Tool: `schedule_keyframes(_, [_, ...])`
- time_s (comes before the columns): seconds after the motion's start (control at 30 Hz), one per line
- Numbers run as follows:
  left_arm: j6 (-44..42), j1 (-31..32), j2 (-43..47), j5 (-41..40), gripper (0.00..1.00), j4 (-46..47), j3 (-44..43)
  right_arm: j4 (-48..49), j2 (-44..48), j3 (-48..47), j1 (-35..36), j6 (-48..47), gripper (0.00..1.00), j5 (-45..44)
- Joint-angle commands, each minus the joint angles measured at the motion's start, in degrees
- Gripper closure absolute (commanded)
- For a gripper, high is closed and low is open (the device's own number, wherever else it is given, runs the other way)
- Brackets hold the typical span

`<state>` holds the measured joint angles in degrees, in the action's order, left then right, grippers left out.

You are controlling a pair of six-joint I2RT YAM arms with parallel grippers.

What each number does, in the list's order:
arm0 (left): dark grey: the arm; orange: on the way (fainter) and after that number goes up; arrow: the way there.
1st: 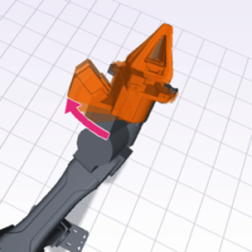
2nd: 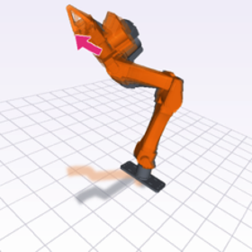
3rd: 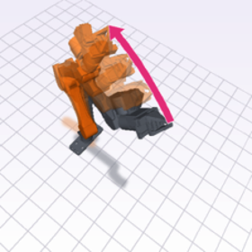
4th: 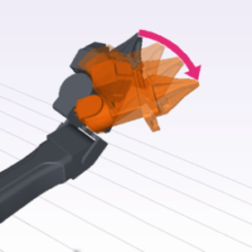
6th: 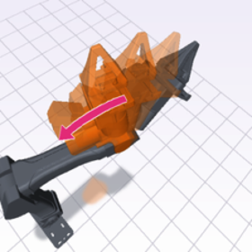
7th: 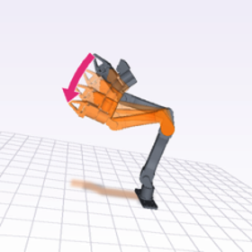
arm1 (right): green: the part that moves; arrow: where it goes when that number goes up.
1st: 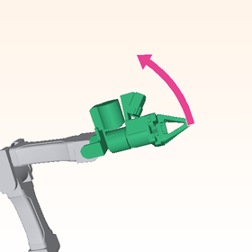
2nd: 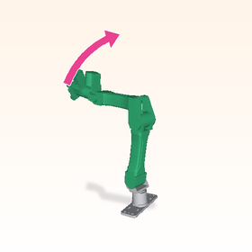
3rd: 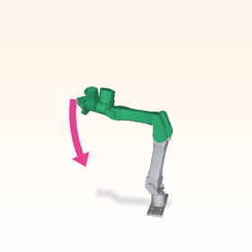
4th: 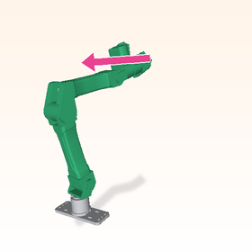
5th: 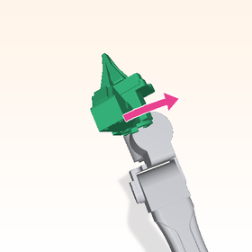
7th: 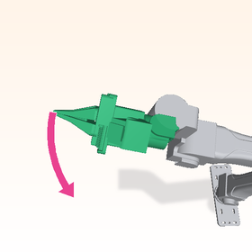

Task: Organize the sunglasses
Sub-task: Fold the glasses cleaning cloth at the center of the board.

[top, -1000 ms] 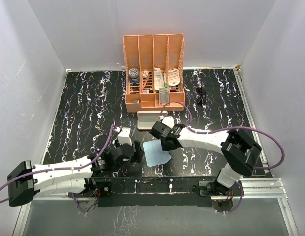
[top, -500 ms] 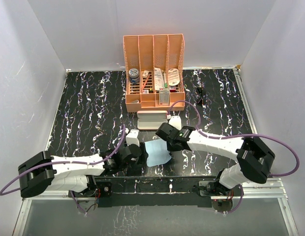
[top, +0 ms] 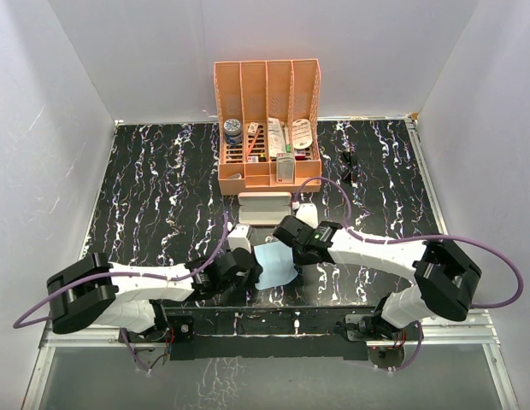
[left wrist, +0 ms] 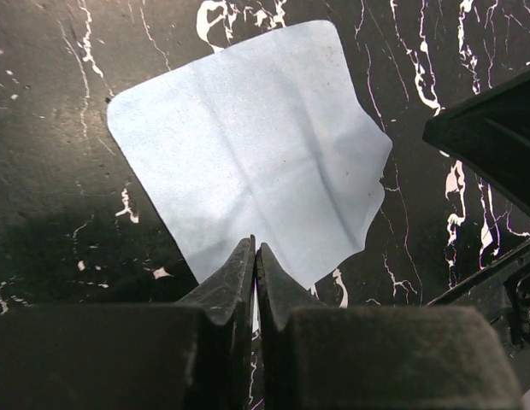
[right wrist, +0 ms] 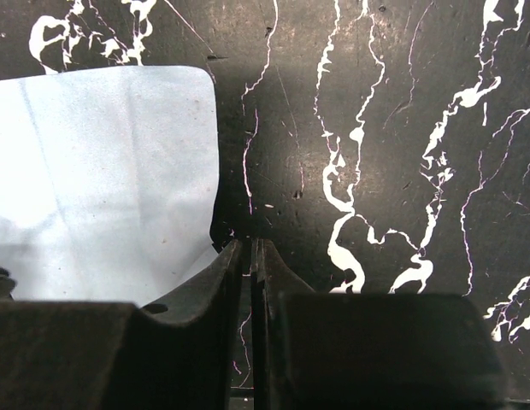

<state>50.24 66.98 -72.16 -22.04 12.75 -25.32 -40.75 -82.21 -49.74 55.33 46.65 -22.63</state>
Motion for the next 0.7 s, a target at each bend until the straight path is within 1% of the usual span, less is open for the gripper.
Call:
schedule_keyframes(0.0, [2.4, 0.3, -2.3, 1.9, 1.0, 1.4, -2.2, 1.7, 2.5, 0.6, -0.4, 0.3, 0.92, -2.2])
schedule_keyframes(0.13, [3.9, 0.8, -4.0, 2.9, 1.0, 0.0, -2.6, 1.8, 2.8, 0.6, -0.6, 0.0, 0.91, -2.2])
schedule_keyframes(0.33, [5.2, 1.0, -4.8, 2.0, 1.0, -4.0, -3.3, 2.8, 3.3, 1.3, -0.8, -0.1, 0.91, -1.4])
schedule_keyframes(0.53, [7.4, 1.0, -5.6, -1.3, 1.0, -14.3, -5.4, 3.7, 3.3, 2.0, -0.8, -0.2, 0.91, -0.8])
schedule_keyframes(0.67, [8.3, 1.0, -4.3, -3.7, 1.0, -18.8, -5.2, 4.3, 3.2, 2.1, -0.8, -0.3, 0.91, -0.1])
